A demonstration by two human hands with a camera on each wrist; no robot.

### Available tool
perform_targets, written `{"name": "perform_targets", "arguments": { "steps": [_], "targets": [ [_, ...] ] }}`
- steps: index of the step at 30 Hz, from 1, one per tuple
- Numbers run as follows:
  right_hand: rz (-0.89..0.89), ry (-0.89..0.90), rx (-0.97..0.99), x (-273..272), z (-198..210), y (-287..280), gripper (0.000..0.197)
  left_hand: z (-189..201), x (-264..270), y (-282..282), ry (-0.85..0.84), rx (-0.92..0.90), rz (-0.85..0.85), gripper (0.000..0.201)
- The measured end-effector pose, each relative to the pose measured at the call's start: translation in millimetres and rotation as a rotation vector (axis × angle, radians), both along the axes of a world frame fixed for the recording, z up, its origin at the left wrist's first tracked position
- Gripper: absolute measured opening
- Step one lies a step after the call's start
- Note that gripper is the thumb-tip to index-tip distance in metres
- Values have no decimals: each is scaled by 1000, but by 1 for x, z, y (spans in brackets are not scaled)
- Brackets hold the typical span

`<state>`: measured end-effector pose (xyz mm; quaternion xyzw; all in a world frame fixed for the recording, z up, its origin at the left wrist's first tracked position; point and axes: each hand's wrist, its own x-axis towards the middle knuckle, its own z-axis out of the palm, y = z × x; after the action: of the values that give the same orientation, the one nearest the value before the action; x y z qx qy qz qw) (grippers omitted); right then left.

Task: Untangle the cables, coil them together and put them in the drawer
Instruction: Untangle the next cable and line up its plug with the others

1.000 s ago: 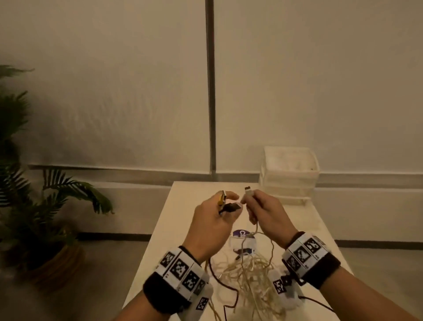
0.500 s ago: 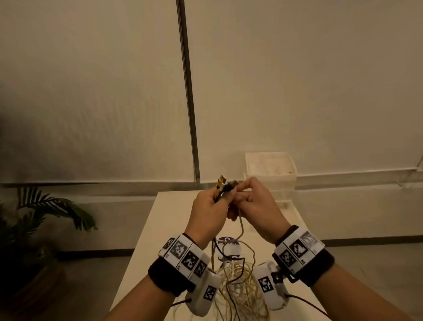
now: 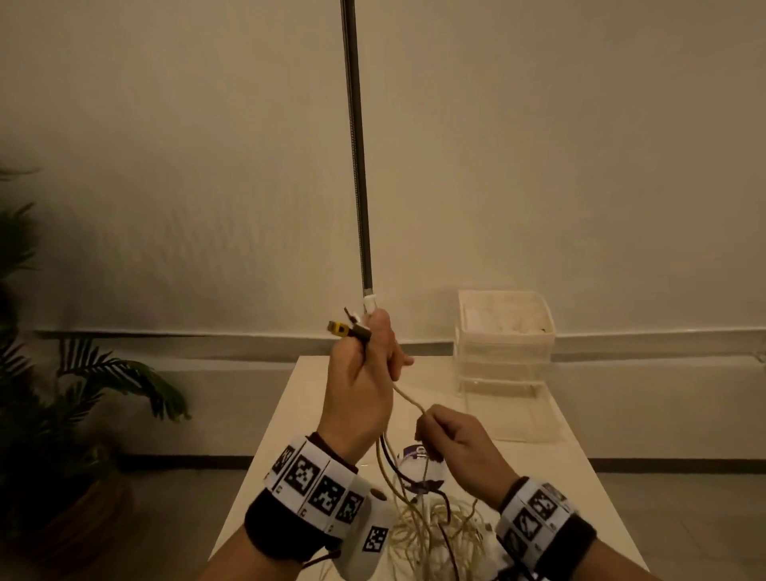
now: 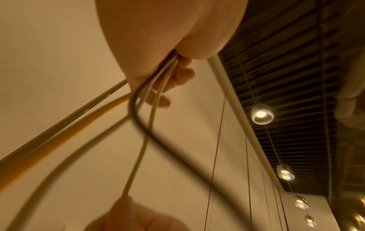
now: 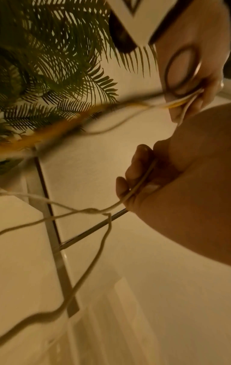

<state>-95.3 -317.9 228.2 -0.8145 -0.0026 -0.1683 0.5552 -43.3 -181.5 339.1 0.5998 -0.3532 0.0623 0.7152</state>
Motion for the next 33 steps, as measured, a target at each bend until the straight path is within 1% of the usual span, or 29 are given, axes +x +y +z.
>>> {"name": "perform_targets", "arguments": {
  "steps": [2, 3, 5, 6, 7, 9, 11, 13, 14, 17, 21, 24, 26, 28, 29, 31, 32, 33],
  "targets": [
    [19, -1, -22, 8, 11, -9, 29, 0, -4, 0, -35, 40, -62, 45],
    [43, 9, -55, 9, 17, -11, 27, 0, -3, 1, -76, 84, -62, 45],
    [98, 37, -126, 7, 27, -14, 24, -2, 3, 7, -178, 154, 9, 42],
    [108, 47, -139, 3, 35, -17, 22, -3, 6, 11, -192, 173, 33, 41],
    [103, 44, -128, -1, 44, -19, 20, -5, 9, 15, -170, 180, 21, 38],
    [102, 10, -97, -7, 65, -26, 14, -9, 13, 19, -143, 225, -59, 31],
    [173, 21, -132, -9, 87, -27, 6, -15, 14, 17, -174, 389, -87, 17],
    [245, 48, -212, -6, 98, -22, 11, -22, 14, 12, -194, 578, -66, 13],
    [252, 60, -249, -4, 100, -21, 13, -25, 16, 10, -179, 648, -67, 14],
    [225, 79, -315, -3, 99, -26, 10, -31, 20, 9, -115, 797, -93, 25],
    [187, 97, -273, -5, 89, -29, 14, -31, 22, 12, -135, 854, -106, 23],
    [107, 91, -387, -5, 82, -33, 14, -31, 22, 13, -61, 866, -151, 26],
    [70, 76, -448, -6, 79, -36, 11, -32, 21, 13, -68, 880, -176, 24],
    [59, 36, -407, -8, 75, -35, 14, -32, 20, 13, -139, 860, -119, 20],
    [49, 6, -350, -9, 69, -35, 17, -30, 21, 14, -157, 810, -62, 17],
    [24, -25, -113, -12, 50, -34, 18, -21, 29, 21, -179, 688, 79, 12],
    [7, -14, 25, -14, 37, -34, 21, -15, 34, 25, -209, 648, 158, 14],
    [-10, 8, 124, -16, 24, -34, 22, -10, 38, 30, -249, 646, 229, 17]
  ]
}}
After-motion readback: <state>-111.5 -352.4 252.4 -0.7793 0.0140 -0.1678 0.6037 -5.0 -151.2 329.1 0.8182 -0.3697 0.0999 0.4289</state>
